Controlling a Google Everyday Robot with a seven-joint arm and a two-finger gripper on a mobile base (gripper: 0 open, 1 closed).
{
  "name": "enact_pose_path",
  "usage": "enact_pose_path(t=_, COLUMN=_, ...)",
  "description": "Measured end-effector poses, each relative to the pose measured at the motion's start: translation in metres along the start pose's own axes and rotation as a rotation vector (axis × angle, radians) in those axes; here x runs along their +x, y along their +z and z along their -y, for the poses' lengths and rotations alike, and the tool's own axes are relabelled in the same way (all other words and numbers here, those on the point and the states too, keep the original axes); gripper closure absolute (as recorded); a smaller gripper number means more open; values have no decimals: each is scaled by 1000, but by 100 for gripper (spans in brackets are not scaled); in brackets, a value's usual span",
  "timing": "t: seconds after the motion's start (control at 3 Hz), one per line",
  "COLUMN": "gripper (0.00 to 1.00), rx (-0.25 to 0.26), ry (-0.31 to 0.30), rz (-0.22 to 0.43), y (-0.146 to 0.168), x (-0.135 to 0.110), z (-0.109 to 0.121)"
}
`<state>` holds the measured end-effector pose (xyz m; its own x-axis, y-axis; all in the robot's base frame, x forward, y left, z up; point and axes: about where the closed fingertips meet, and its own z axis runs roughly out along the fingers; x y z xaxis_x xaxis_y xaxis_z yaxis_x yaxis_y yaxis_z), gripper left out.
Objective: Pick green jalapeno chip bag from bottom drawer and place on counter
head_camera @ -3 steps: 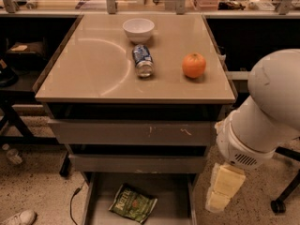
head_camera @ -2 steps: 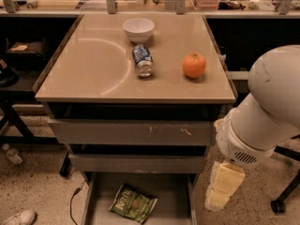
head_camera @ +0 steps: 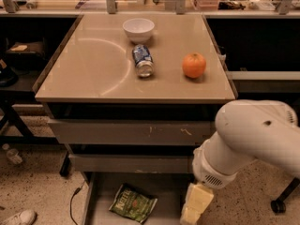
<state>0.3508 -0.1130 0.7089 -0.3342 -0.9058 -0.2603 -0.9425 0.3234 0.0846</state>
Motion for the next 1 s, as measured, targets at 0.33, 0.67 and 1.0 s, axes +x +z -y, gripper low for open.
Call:
enact_pose_path(t=0.33, gripper=0, rx=-22, ry=21, rz=38, y=64, x=-7, z=11)
enact_pose_path(t=0.67, gripper=0, rx=-48, ry=53, rz=61, y=103, x=-16, z=24)
enact_pose_path(t=1.0, gripper=0, rx=-54, ry=58, rz=65, y=108, x=-17, z=24)
